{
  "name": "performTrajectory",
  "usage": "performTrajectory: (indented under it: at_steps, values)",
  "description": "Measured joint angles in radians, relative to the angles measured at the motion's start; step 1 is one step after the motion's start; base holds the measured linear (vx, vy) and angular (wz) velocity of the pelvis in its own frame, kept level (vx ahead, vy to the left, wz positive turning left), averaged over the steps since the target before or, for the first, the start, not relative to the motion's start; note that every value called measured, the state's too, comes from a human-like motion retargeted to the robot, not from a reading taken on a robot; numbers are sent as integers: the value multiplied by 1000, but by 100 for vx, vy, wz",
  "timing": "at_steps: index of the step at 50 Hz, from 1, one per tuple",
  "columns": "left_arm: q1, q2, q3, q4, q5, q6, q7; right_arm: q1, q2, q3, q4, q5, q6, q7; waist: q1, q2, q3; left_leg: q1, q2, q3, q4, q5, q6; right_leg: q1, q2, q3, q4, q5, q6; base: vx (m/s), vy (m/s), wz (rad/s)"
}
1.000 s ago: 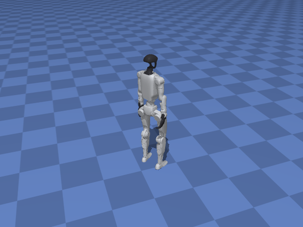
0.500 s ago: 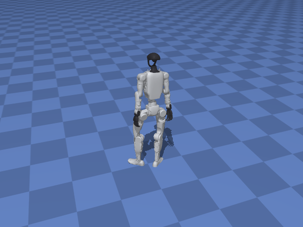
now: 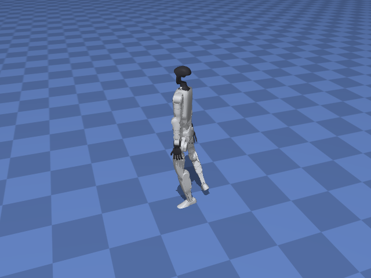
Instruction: In place motions
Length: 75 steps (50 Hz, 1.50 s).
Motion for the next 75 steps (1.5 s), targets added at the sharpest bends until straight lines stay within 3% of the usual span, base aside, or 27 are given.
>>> performTrajectory:
  at_steps: [2, 5, 10, 13, 15, 18, 20, 23, 27, 30, 33, 39, 43, 45, 48, 50, 52, 54, 56, 58, 62, 63, 65, 68, 70, 75]
  values:
    - [-13, 19, -10, -6, -1, 11, -17, -10, 10, 18, 2, -13, 6, -8, -30, -25, 18, -2, -35, -28, -5, -1, 16, -136, -9, 290, 137, -65, 34, 11, 11, 142]
    - [-50, 57, -32, -8, 5, 36, -38, -27, 33, 40, 0, -9, 4, -14, -109, -41, 69, -13, -60, -136, -14, 13, 32, -250, 145, 614, 168, -98, 111, -4, 3, 199]
    - [-100, 102, -43, -31, 36, 62, -57, -26, 47, 77, -25, -40, -24, 2, -165, -46, 84, -43, -71, -225, -40, 24, 26, -294, 196, 645, 16, -177, 97, 5, -4, 161]
    - [-101, 96, -50, -59, 27, 55, -63, -18, 45, 80, -21, -76, -20, -14, -164, -84, 77, -41, -119, -269, -61, 27, 17, -313, 212, 682, -177, -224, 107, 17, -6, 143]
    - [-99, 88, -56, -69, 19, 50, -68, -17, 41, 77, -10, -86, -14, -23, -166, -123, 86, -17, -170, -301, -83, 26, 15, -323, 236, 780, -311, -237, 140, 17, -6, 147]
    - [-80, 73, -50, -77, 8, 45, -70, -17, 36, 78, 8, -76, -5, -28, -172, -164, 109, 32, -222, -340, -108, 23, 14, -330, 313, 1048, -434, -174, 165, 18, -6, 116]
    - [-65, 63, -39, -81, 9, 43, -75, -19, 33, 73, 14, -61, 2, -24, -148, -168, 103, 21, -228, -363, -100, 19, 14, -330, 264, 966, -401, -194, 205, 19, -7, 73]
    - [-49, 41, -46, -83, 2, 39, -59, -18, 27, 65, 8, -24, 0, -20, -88, -176, 112, 1, -236, -380, -74, 18, 28, -308, 253, 867, -403, -196, 163, 8, -7, 61]
    - [-62, 20, -74, -87, -9, 26, -45, -17, 16, 45, -15, -8, -5, -28, -2, -187, 156, -48, -248, -442, -31, 46, 39, -277, 198, 771, -393, -215, 169, -9, -2, 121]
    - [-54, 5, -107, -102, 1, 6, -37, 2, 4, 37, -12, -16, 1, -31, 34, -188, 144, -70, -250, -419, -51, 41, 35, -247, 160, 632, -390, -239, 159, -1, 7, 243]
    - [-51, -9, -147, -109, -12, -12, -18, 21, 2, 13, -14, -41, 23, -47, 37, -189, 121, -38, -152, -72, -56, 20, -4, -201, 105, 441, -391, -258, 178, -9, 14, 329]
    - [-66, -15, -175, -102, -13, -30, 10, 55, 5, -5, -12, -53, 27, -70, -33, -187, 88, -11, -64, 179, 13, 38, 38, -56, 48, 76, -435, -252, 233, -10, 29, 376]
    - [-66, -15, -159, -88, -6, -27, 10, 58, 7, -29, 16, -73, 44, -73, 5, -205, 58, -59, -57, 17, 112, 47, 49, 25, 50, -71, -481, -236, 273, 4, 41, 249]
    - [-59, -14, -155, -75, -4, -21, 17, 63, 7, -41, 27, -76, 50, -81, 46, -191, 42, -64, -74, -90, 80, 54, -13, 61, 76, -121, -486, -228, 283, 14, 60, 180]
    - [-37, -25, -136, -46, -6, -11, 26, 74, -6, -54, 29, -79, 54, -82, 53, -132, 13, -61, -86, -140, 15, 66, 4, 113, 90, -205, -411, -148, 248, 22, 53, 208]
    - [-33, -24, -126, -24, -11, -1, 24, 70, -7, -56, 16, -70, 61, -75, 38, -47, 14, -98, -18, -237, 41, 67, 2, 110, 70, -177, -248, -73, 131, 23, 59, 205]
    - [-35, -16, -105, -25, -4, 9, 37, 48, -3, -38, -2, -25, 45, -62, 30, -19, 55, -106, -15, -317, 65, 65, 11, 17, -12, 38, 10, -95, -11, 5, 33, 144]
    - [-30, 0, -96, -36, -5, 10, 26, 30, 11, -22, -31, -7, 22, -17, 23, -38, 85, -91, -52, -321, 47, 76, 33, -110, -15, 283, 137, -140, 20, 6, 29, 162]
    - [-24, 20, -85, -36, 2, 16, 22, 19, 34, -8, -62, -32, 13, 24, -20, -58, 95, -93, -104, -379, 18, 98, 53, -231, 107, 547, 147, -189, 85, 7, 13, 219]
    - [-13, 35, -74, -26, 8, 26, 37, 14, 52, 12, -85, -53, 6, 26, -31, -70, 87, -98, -124, -410, 1, 108, 59, -270, 189, 650, 63, -218, 124, 11, 1, 166]
    - [1, 67, -69, -30, 5, 40, 24, 9, 67, 67, -127, -132, -22, 22, -34, -121, 95, -90, -185, -480, -18, 110, 64, -256, 200, 609, -223, -244, 96, 16, -2, 136]
    - [5, 71, -64, -40, 6, 43, 18, 9, 68, 78, -137, -160, -23, 21, -39, -147, 105, -79, -217, -498, -21, 107, 70, -249, 210, 627, -306, -207, 101, 16, -6, 143]
    - [14, 76, -47, -59, 0, 43, 9, 14, 70, 97, -147, -208, -28, 10, -56, -179, 128, -52, -254, -541, -25, 103, 77, -243, 273, 753, -400, -225, 51, 19, -5, 124]
    - [12, 77, -37, -61, -3, 40, -1, 31, 67, 102, -141, -242, -22, 2, -5, -225, 140, -36, -285, -531, -16, 101, 88, -157, 175, 471, -427, -216, 87, 15, -5, 40]
    - [-11, 80, -74, -44, 2, 42, 5, 37, 71, 68, -138, -251, -14, 9, 42, -238, 156, -23, -284, -512, -20, 107, 87, -163, 155, 548, -406, -188, 139, 1, -6, 11]
    - [-28, 94, -144, -50, 42, 31, -20, 36, 76, 37, -135, -215, -23, -10, -26, -221, 164, -18, -246, -461, -46, 96, 83, -182, 189, 522, -444, -131, 120, -5, -9, -31]
